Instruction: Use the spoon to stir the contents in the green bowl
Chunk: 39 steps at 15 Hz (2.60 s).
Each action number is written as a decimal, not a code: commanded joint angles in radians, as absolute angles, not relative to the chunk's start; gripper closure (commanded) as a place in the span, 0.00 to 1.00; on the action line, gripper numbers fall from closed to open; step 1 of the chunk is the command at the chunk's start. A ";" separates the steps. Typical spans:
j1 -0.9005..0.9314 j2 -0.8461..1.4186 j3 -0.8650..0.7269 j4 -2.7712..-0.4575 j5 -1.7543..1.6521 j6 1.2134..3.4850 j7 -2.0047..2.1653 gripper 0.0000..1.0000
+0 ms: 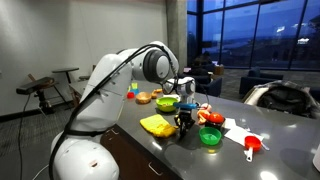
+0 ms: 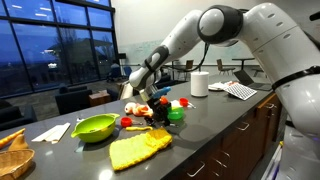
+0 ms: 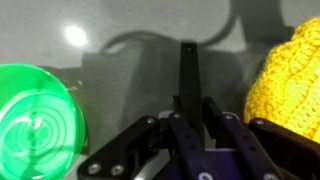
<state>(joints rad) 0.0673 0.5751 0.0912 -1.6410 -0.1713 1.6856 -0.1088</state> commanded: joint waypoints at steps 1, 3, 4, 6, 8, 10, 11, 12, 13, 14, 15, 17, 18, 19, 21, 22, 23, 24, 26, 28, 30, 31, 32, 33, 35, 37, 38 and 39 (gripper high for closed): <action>0.057 0.492 0.085 -1.787 -0.150 1.792 -0.118 0.94; 0.060 0.470 0.083 -1.821 -0.156 1.799 -0.115 0.50; 0.063 0.458 0.082 -1.830 -0.158 1.787 -0.112 0.48; 0.067 0.429 0.084 -1.845 -0.155 1.756 -0.108 0.39; 0.070 0.395 0.086 -1.855 -0.139 1.717 -0.089 0.26; 0.070 0.361 0.089 -1.864 -0.111 1.696 -0.076 0.12; 0.067 0.339 0.089 -1.872 -0.084 1.696 -0.062 0.06; 0.063 0.318 0.089 -1.882 -0.054 1.705 -0.047 0.01; 0.057 0.293 0.089 -1.898 -0.017 1.718 -0.043 0.00; 0.055 0.273 0.087 -1.910 0.011 1.729 -0.033 0.00; 0.051 0.244 0.086 -1.931 0.043 1.739 -0.033 0.00; 0.047 0.190 0.081 -1.974 0.099 1.767 -0.015 0.00; 0.049 0.159 0.078 -2.004 0.117 1.795 0.004 0.00; 0.053 0.133 0.075 -2.031 0.126 1.824 0.027 0.00; 0.066 0.081 0.074 -2.087 0.117 1.892 0.091 0.00; 0.075 0.057 0.077 -2.115 0.094 1.927 0.132 0.00; 0.084 0.036 0.080 -2.139 0.075 1.956 0.174 0.00; 0.092 0.018 0.084 -2.159 0.054 1.978 0.218 0.00; 0.109 -0.011 0.095 -2.180 -0.005 1.988 0.301 0.00; 0.126 -0.033 0.111 -2.185 -0.080 1.966 0.384 0.00; 0.141 -0.051 0.130 -2.178 -0.158 1.936 0.463 0.00; 0.147 -0.055 0.140 -2.167 -0.193 1.915 0.498 0.00; 0.154 -0.060 0.151 -2.157 -0.224 1.895 0.525 0.00; 0.161 -0.069 0.162 -2.146 -0.252 1.869 0.550 0.00; 0.172 -0.088 0.185 -2.125 -0.288 1.827 0.582 0.00; 0.181 -0.109 0.205 -2.104 -0.303 1.799 0.590 0.00; 0.185 -0.118 0.215 -2.093 -0.306 1.790 0.585 0.00; 0.187 -0.125 0.223 -2.084 -0.309 1.786 0.584 0.00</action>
<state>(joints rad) 0.1754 -0.0816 0.2016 -2.1013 -0.2823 1.8228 0.5683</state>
